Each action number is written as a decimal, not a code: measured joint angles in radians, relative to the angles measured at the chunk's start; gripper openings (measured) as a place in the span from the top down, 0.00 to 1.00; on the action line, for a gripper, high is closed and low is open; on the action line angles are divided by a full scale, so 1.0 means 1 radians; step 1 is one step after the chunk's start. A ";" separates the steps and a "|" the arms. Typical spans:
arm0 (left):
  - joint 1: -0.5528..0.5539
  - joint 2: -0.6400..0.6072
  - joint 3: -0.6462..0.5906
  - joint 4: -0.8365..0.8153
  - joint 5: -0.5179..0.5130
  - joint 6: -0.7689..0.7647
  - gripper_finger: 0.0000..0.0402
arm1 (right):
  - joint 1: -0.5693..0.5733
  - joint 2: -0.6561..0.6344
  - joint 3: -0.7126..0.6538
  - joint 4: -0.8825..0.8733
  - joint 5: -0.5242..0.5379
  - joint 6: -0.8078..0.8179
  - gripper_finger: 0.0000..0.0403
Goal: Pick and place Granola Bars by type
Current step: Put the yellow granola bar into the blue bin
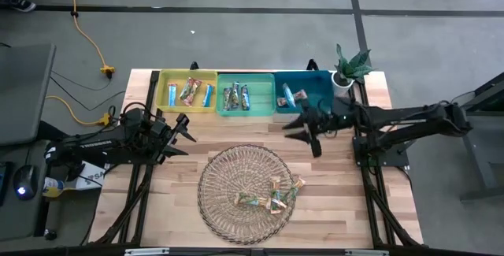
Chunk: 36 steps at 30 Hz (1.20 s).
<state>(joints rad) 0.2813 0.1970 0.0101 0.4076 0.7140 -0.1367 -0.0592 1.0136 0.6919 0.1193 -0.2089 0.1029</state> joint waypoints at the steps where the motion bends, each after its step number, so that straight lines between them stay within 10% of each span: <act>1: 0.000 0.000 0.000 0.000 0.000 0.000 0.43 | 0.031 -0.003 0.029 -0.082 0.027 -0.018 0.72; 15: 0.000 0.000 0.000 -0.023 0.000 0.000 0.43 | 0.298 0.187 0.433 -0.822 0.192 -0.130 0.72; 36: 0.000 0.000 0.000 -0.022 0.000 0.000 0.43 | 0.430 0.536 0.457 -0.928 0.071 -0.268 0.44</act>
<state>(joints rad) 0.2813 0.1967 0.0101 0.3855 0.7143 -0.1368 0.3713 1.5496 1.1492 -0.8084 -0.1376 -0.1648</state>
